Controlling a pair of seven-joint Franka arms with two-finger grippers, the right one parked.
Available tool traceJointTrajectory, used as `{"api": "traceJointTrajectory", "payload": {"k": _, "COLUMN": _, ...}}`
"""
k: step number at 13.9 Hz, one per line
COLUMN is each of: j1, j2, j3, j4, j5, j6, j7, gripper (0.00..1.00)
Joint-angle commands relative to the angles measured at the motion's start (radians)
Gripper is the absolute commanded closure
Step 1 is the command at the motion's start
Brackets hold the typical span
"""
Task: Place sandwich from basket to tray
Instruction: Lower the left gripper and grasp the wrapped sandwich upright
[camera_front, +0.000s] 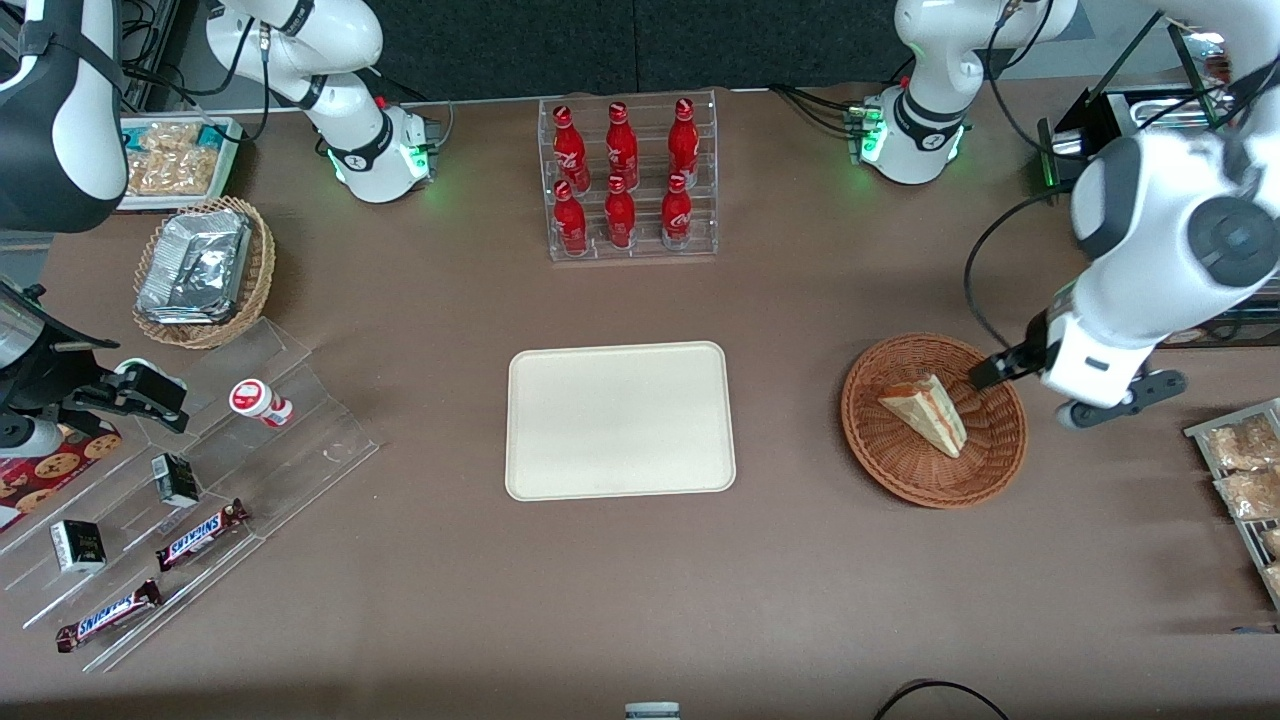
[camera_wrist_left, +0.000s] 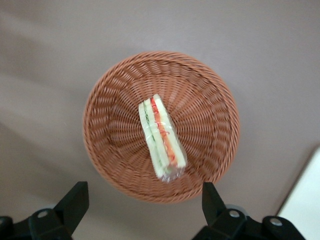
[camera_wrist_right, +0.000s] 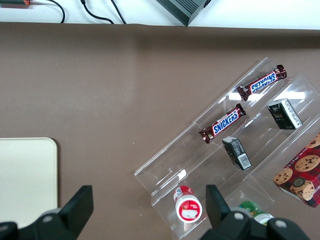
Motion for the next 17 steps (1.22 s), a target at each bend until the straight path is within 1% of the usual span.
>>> {"api": "traceJointTrajectory", "payload": {"k": 1, "j1": -0.001, "j2": 0.081, "j3": -0.003, "j4": -0.020, "j5": 0.001, "j6": 0.073, "j7": -0.231, "gripper": 0.00}}
{"api": "traceJointTrajectory", "payload": {"k": 3, "j1": -0.001, "j2": 0.127, "j3": -0.003, "j4": -0.061, "j5": -0.004, "j6": 0.157, "j7": -0.265, "gripper": 0.00}}
{"api": "traceJointTrajectory", "payload": {"k": 6, "j1": -0.001, "j2": 0.161, "j3": -0.003, "j4": -0.178, "j5": -0.007, "j6": 0.363, "j7": -0.349, "gripper": 0.00}}
{"api": "traceJointTrajectory", "payload": {"k": 11, "j1": 0.000, "j2": 0.198, "j3": -0.003, "j4": -0.267, "j5": -0.010, "j6": 0.507, "j7": -0.401, "gripper": 0.00}}
{"api": "traceJointTrajectory", "payload": {"k": 12, "j1": 0.000, "j2": 0.198, "j3": -0.003, "j4": -0.278, "j5": -0.010, "j6": 0.529, "j7": -0.415, "gripper": 0.09}}
{"api": "traceJointTrajectory", "payload": {"k": 13, "j1": 0.000, "j2": 0.198, "j3": -0.003, "j4": -0.278, "j5": -0.009, "j6": 0.529, "j7": -0.434, "gripper": 0.41}}
{"api": "traceJointTrajectory", "payload": {"k": 14, "j1": 0.000, "j2": 0.198, "j3": -0.003, "j4": -0.276, "j5": -0.009, "j6": 0.528, "j7": -0.434, "gripper": 0.67}}
{"api": "traceJointTrajectory", "payload": {"k": 15, "j1": 0.000, "j2": 0.196, "j3": -0.003, "j4": -0.273, "j5": -0.006, "j6": 0.526, "j7": -0.432, "gripper": 0.82}}
{"api": "traceJointTrajectory", "payload": {"k": 16, "j1": 0.000, "j2": 0.192, "j3": -0.003, "j4": -0.270, "j5": -0.006, "j6": 0.522, "j7": -0.422, "gripper": 0.94}}
{"api": "traceJointTrajectory", "payload": {"k": 17, "j1": 0.000, "j2": 0.184, "j3": -0.004, "j4": -0.264, "j5": -0.006, "j6": 0.519, "j7": -0.414, "gripper": 1.00}}
